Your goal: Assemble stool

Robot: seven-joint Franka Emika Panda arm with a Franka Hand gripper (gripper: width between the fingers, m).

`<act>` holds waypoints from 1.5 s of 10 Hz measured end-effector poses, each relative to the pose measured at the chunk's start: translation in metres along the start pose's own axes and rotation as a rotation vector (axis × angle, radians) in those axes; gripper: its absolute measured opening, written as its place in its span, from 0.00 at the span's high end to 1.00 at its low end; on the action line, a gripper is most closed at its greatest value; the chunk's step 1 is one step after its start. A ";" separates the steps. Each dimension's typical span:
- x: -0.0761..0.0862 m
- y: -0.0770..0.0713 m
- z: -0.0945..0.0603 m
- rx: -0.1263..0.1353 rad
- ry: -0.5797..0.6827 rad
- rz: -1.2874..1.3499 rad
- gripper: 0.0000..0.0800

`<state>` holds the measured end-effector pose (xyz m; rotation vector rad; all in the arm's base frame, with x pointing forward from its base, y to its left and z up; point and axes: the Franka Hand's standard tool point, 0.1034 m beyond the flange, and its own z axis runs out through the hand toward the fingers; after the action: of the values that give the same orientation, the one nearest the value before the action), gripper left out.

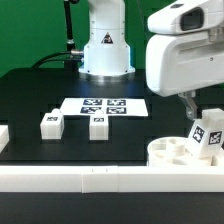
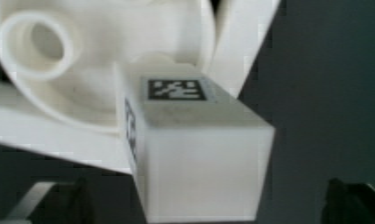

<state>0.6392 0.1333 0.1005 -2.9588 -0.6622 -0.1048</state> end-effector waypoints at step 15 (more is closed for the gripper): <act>-0.013 0.006 0.016 -0.059 -0.110 -1.389 0.19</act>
Offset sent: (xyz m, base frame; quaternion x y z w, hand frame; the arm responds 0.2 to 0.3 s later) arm 0.0000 0.0000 0.0000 0.0000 0.0000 -0.2667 0.9638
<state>0.6313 0.1243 0.0826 -1.9399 -2.5163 -0.0556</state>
